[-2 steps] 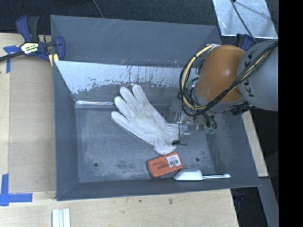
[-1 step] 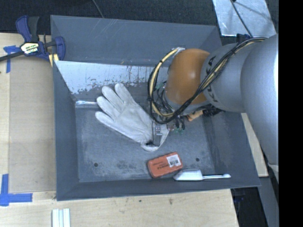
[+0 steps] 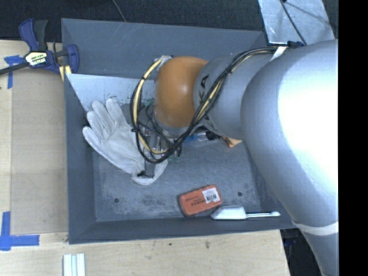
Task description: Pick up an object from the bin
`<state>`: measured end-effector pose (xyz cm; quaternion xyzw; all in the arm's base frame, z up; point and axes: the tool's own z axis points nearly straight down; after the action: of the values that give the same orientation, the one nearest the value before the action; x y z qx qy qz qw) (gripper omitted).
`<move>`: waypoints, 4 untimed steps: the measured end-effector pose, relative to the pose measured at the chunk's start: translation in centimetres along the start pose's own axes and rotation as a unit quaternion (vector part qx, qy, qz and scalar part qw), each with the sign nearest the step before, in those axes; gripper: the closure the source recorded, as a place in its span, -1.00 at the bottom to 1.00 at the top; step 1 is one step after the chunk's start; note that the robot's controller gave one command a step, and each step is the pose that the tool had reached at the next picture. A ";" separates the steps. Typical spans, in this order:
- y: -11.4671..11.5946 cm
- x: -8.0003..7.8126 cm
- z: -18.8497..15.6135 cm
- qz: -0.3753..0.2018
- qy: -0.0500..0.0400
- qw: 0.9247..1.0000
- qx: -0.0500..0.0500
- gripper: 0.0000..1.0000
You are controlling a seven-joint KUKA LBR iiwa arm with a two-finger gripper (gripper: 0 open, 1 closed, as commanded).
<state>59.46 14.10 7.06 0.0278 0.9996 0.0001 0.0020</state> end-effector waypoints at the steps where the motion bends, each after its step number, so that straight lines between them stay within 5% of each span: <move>1: -0.9 1.1 0.0 0.012 0.000 1.000 -0.001 -1.00; 2: 5.5 1.3 0.0 -0.001 0.000 1.000 -0.001 1.00; 4: 5.4 1.4 -0.4 -0.001 0.001 1.000 0.000 1.00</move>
Offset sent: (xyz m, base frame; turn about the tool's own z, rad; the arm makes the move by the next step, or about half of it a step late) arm -0.0113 0.0548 -0.0006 0.0010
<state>58.33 19.58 7.41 0.0268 0.9996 0.0002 0.0005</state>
